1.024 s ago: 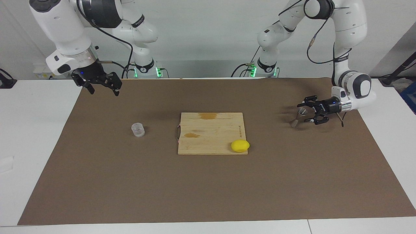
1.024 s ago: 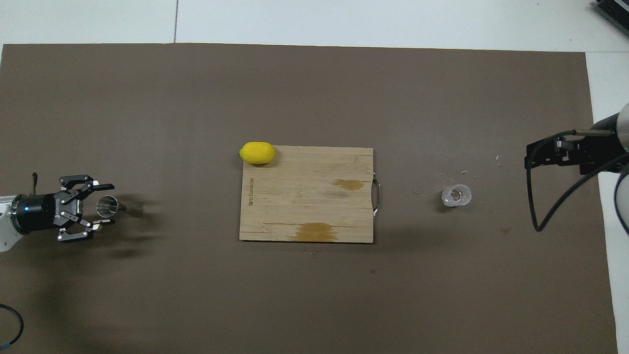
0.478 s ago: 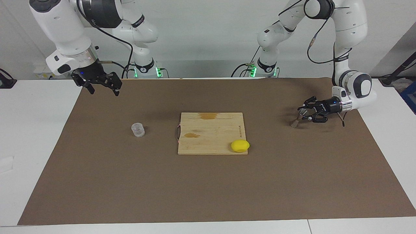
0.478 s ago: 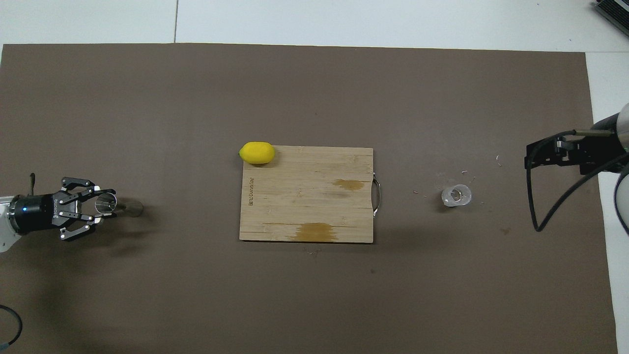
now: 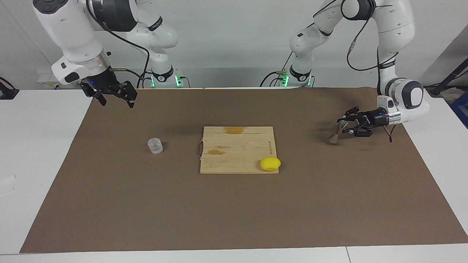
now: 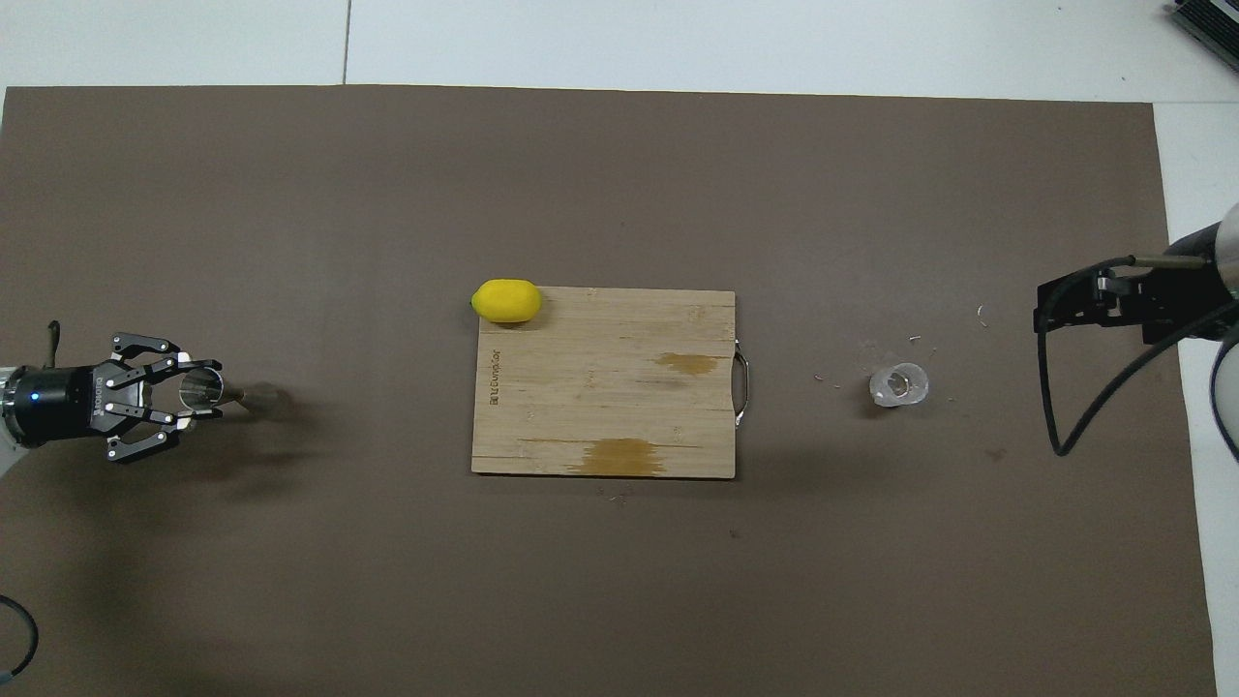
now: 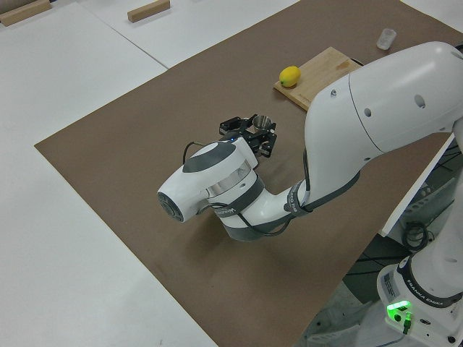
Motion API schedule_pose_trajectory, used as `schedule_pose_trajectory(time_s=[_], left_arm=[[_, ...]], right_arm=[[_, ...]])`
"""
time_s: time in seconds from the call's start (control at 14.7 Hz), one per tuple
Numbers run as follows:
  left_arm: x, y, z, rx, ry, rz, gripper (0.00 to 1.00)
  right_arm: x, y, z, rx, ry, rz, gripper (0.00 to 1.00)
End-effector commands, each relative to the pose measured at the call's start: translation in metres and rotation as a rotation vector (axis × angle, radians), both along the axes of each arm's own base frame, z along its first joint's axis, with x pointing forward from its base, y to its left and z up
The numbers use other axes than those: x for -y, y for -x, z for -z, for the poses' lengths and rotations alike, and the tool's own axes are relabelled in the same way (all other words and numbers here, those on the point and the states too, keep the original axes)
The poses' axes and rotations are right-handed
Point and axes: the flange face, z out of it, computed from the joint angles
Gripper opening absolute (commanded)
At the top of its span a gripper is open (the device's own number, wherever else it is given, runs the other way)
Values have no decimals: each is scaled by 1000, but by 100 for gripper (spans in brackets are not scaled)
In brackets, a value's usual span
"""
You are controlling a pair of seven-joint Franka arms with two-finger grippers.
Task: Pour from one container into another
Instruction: 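Carry the dark cup with the left gripper onto the cutting board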
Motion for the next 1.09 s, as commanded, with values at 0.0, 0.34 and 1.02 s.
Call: schedule_pose_trajectory(time_s=[0.0,0.34,1.02], left_arm=[[34,-11,-16,-17,34,34,42],[125,-30,-29,-57,119,84,43],[306,-19,-35,-164,180,3,44]], right_arm=[[3,5,-2,-4,2,-11,100],[4,5,-2,-6,2,-11,100],[5,5,-2,2,3,-12,100]])
